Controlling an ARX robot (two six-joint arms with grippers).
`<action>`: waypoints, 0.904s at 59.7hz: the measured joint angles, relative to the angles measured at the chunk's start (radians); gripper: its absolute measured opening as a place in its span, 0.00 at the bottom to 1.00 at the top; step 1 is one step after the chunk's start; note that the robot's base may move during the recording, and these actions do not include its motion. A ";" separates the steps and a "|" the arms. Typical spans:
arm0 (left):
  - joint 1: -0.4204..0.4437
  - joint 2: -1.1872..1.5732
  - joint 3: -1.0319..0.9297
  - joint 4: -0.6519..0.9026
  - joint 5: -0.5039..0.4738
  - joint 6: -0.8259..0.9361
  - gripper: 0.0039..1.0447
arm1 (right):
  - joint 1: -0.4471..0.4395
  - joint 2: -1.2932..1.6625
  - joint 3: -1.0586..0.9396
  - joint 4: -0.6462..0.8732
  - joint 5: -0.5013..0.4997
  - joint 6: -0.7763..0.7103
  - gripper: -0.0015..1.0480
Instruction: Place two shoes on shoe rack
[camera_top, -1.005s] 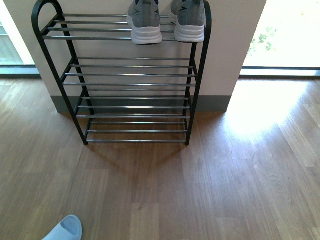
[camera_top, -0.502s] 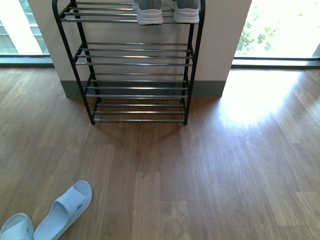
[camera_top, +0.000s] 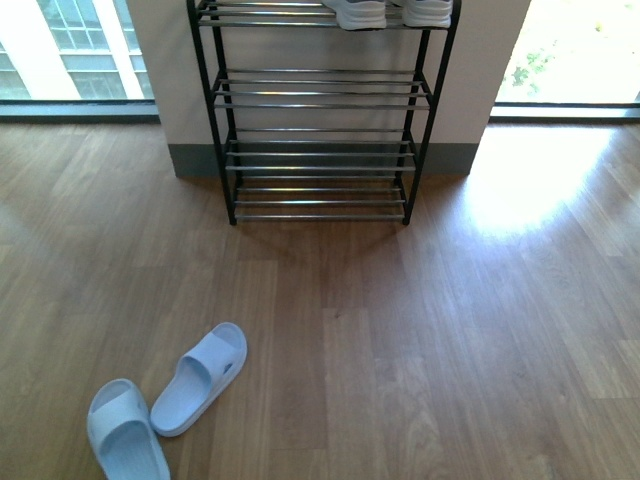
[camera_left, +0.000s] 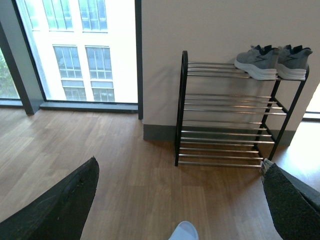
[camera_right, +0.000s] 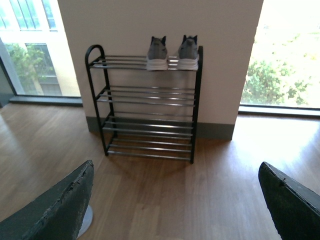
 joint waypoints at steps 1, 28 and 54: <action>0.000 0.000 0.000 0.000 0.000 0.000 0.91 | 0.000 0.000 0.000 0.000 -0.001 0.000 0.91; 0.000 0.000 0.000 0.000 -0.002 0.000 0.91 | 0.000 0.000 0.000 -0.002 -0.003 0.000 0.91; 0.000 0.000 0.000 0.000 -0.001 0.000 0.91 | 0.000 0.000 0.000 -0.002 -0.001 0.000 0.91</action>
